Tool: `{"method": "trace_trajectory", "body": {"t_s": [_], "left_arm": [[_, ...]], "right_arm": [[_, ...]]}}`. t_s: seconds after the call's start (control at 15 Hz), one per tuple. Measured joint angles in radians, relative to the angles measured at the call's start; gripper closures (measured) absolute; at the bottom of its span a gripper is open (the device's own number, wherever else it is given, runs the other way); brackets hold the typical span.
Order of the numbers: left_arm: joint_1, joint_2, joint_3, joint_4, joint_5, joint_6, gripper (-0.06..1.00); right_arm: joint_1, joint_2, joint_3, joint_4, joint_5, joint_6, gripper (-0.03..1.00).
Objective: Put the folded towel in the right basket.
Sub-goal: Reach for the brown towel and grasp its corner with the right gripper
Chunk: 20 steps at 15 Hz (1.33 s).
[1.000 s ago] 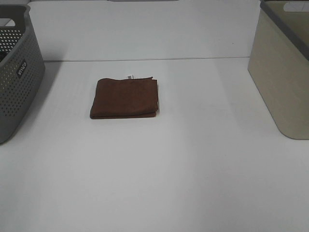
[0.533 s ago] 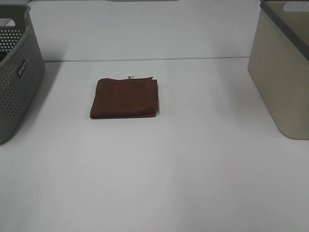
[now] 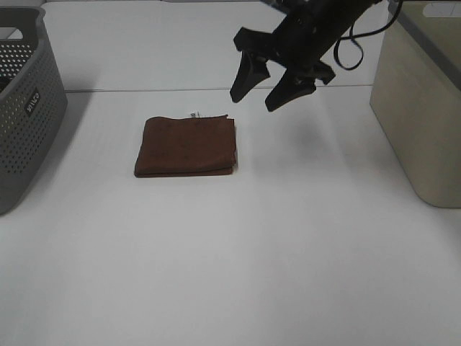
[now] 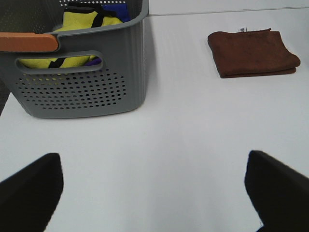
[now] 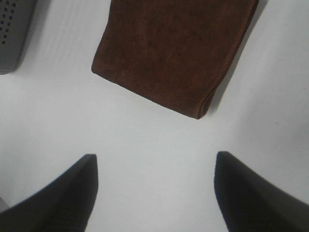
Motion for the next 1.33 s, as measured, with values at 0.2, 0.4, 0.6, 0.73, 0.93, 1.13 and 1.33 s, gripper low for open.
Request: {"method": "trace_trajectory", "body": {"t_s": [0.2, 0.4, 0.6, 0.73, 0.93, 1.13, 1.33], "left_arm": [[0.0, 0.0, 0.0, 0.0, 0.0, 0.0, -0.03], [0.0, 0.0, 0.0, 0.0, 0.0, 0.0, -0.03], [0.0, 0.0, 0.0, 0.0, 0.0, 0.0, -0.03], [0.0, 0.0, 0.0, 0.0, 0.0, 0.0, -0.03], [0.0, 0.0, 0.0, 0.0, 0.0, 0.0, -0.03], [0.0, 0.0, 0.0, 0.0, 0.0, 0.0, -0.03], [0.0, 0.0, 0.0, 0.0, 0.0, 0.0, -0.03]], "right_arm": [[0.0, 0.148, -0.117, 0.008, 0.01, -0.002, 0.31], [0.0, 0.305, -0.291, 0.042, 0.098, 0.0, 0.25], [0.0, 0.409, -0.398, 0.062, 0.114, 0.006, 0.24], [0.0, 0.436, -0.412, 0.065, 0.106, 0.006, 0.24], [0.0, 0.48, -0.419, 0.085, 0.061, 0.005, 0.24], [0.0, 0.501, -0.422, 0.174, 0.012, -0.036, 0.26], [0.0, 0.518, -0.422, 0.186, -0.024, -0.054, 0.59]]}}
